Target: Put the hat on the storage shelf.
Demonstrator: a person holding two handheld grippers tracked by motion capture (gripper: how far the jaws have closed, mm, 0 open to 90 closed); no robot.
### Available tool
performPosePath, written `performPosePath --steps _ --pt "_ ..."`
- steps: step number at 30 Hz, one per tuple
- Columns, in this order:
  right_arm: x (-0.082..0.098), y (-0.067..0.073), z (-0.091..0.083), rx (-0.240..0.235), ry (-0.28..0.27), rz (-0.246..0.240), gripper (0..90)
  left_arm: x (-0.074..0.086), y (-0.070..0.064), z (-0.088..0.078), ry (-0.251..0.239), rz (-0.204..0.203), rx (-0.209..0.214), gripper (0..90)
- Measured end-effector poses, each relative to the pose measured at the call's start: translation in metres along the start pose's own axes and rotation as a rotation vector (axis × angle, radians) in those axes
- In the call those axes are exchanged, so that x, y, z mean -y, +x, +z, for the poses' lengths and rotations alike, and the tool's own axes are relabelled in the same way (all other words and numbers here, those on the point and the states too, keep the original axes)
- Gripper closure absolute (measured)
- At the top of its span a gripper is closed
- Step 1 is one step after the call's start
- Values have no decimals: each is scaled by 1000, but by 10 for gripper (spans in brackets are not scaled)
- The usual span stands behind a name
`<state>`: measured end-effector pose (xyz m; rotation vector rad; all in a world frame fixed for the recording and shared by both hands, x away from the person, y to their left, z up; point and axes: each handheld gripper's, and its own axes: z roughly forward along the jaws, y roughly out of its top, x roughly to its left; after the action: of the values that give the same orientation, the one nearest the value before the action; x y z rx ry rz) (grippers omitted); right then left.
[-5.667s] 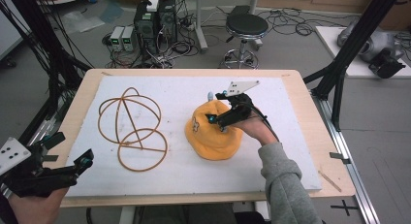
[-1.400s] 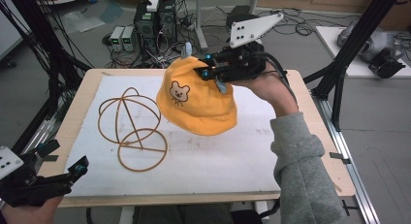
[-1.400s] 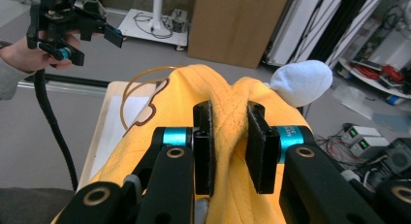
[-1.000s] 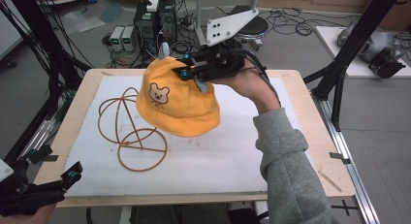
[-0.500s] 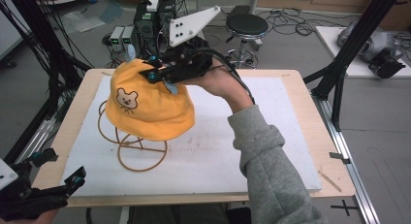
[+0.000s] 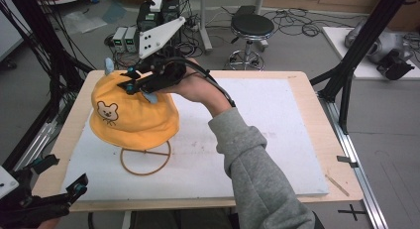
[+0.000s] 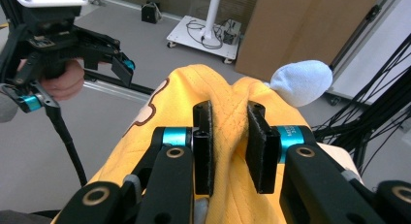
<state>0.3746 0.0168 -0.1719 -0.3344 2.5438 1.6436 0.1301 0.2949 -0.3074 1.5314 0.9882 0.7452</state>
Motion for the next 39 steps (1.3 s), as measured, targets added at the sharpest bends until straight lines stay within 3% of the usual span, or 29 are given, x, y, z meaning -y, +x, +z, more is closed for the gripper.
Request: performPosePath --steps 14,24,30,36,39 --pt "18 -1 32 -21 76 15 753 1 0 0 7 0 -4 18" --pt "33 1 37 -32 42 59 743 1 0 2 15 4 0 18" --pt "33 1 37 -25 43 54 729 2 -1 6 22 5 5 18" --pt "32 2 36 -13 44 50 676 2 -1 6 23 5 5 18" --pt "32 4 38 3 60 51 574 2 -1 6 20 4 4 18"
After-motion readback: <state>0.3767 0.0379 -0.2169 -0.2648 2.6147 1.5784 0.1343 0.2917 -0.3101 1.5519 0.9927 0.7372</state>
